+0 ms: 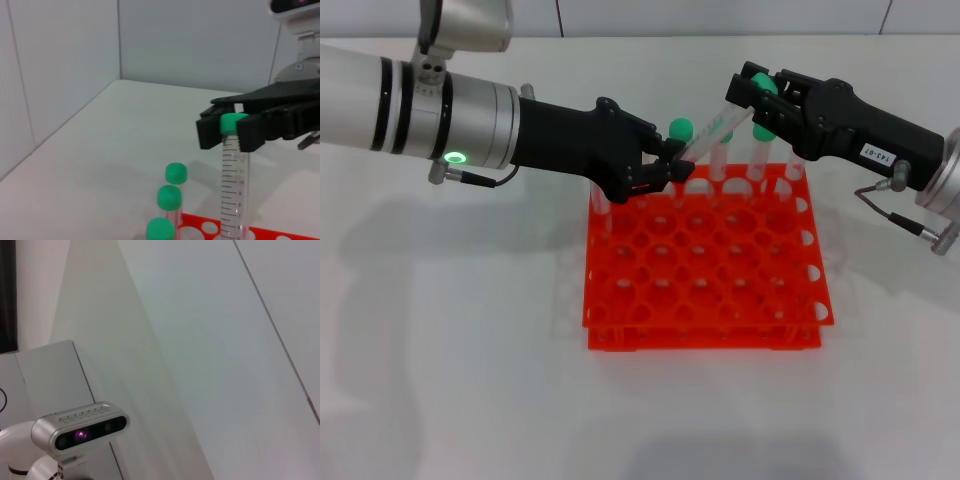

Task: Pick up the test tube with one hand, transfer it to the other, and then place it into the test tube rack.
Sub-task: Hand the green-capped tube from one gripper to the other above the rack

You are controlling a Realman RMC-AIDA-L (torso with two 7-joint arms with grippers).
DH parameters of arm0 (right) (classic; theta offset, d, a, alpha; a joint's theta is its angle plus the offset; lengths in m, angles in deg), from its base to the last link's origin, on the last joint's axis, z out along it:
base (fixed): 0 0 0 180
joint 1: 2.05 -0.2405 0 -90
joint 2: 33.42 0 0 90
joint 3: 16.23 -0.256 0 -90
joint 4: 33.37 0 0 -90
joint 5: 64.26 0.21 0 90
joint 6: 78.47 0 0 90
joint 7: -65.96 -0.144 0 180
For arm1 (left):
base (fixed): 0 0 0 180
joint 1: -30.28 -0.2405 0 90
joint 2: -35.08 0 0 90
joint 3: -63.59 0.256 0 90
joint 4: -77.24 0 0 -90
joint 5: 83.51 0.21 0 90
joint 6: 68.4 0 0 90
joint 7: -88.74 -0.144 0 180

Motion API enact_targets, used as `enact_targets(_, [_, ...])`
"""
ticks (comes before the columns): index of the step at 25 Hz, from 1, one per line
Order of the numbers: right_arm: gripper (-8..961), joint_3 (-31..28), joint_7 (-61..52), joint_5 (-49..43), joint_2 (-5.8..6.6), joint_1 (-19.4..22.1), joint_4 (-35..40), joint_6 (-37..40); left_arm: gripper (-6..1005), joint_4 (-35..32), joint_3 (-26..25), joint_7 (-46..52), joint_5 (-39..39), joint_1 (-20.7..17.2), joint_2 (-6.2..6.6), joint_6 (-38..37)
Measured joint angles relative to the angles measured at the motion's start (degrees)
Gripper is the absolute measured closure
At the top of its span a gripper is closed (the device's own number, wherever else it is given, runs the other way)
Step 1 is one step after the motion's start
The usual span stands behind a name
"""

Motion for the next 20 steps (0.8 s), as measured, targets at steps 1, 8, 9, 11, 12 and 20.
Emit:
enact_targets(1, [697, 0.0, 0.0, 0.04, 0.0, 0.01, 0.0, -0.02, 625, -0.01, -0.01, 0.68, -0.15, -0.06, -0.01, 0.28])
enact_targets(8, [697, 0.0, 0.01, 0.1, 0.0, 0.23, 0.28, -0.15, 618, -0.38, 0.14, 4.03, -0.87, -0.22, -0.22, 1.09])
enact_targets(9, [697, 0.02, 0.01, 0.1, 0.0, 0.25, 0.37, -0.17, 616, -0.38, 0.38, 4.76, -0.95, -0.22, -0.26, 1.05])
enact_targets(11, [697, 0.14, 0.01, 0.1, 0.0, 0.3, 0.55, -0.22, 614, -0.61, 1.0, 6.8, -1.04, -0.17, -0.27, 0.81])
enact_targets(12, [697, 0.24, 0.01, 0.1, 0.0, 0.31, 0.58, -0.23, 613, -0.74, 1.13, 7.36, -1.05, -0.15, -0.27, 0.77])
enact_targets(20, [696, 0.59, 0.5, -0.33, 0.38, 0.79, 0.82, -0.06, 302, -14.38, 3.85, 20.56, -0.51, -5.6, -0.26, -3.22])
